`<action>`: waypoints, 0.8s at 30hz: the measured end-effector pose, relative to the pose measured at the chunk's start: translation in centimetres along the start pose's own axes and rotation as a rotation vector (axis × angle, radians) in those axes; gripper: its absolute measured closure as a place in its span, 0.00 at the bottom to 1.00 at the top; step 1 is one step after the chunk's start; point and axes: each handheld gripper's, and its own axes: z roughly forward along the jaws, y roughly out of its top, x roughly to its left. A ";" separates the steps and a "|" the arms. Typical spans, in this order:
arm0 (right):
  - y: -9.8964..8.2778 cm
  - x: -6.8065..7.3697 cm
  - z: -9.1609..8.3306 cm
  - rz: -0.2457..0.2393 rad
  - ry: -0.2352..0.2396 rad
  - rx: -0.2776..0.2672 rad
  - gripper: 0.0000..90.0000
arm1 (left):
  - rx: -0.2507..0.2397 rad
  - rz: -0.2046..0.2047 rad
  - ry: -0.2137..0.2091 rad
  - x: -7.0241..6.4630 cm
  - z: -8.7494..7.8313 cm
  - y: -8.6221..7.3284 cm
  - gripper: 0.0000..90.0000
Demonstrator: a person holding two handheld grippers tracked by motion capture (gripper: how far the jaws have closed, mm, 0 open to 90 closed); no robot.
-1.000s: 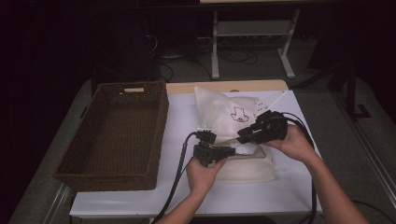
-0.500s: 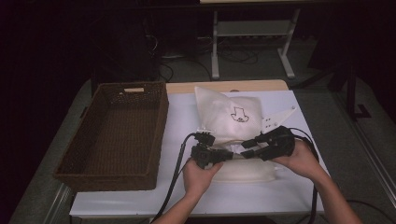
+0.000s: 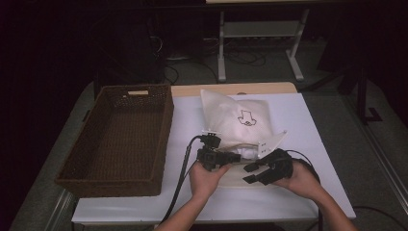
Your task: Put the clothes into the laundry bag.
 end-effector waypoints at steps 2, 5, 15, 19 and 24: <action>-0.1 0.3 0.8 -0.003 0.007 0.014 0.63 | -0.004 -0.011 -0.003 0.0 0.2 0.1 0.71; -0.1 0.6 2.3 -0.021 0.003 0.054 0.63 | -0.014 -0.031 -0.011 0.0 0.6 0.4 0.71; 0.1 1.0 6.3 -0.102 -0.044 0.131 0.77 | -0.037 -0.057 0.041 0.1 1.2 1.3 0.80; -0.1 1.0 6.2 -0.116 -0.029 0.126 0.99 | -0.036 -0.066 0.057 0.4 1.3 1.4 0.91; -0.5 1.1 5.9 -0.115 0.049 0.137 1.00 | -0.046 -0.072 0.077 0.7 1.2 1.4 0.92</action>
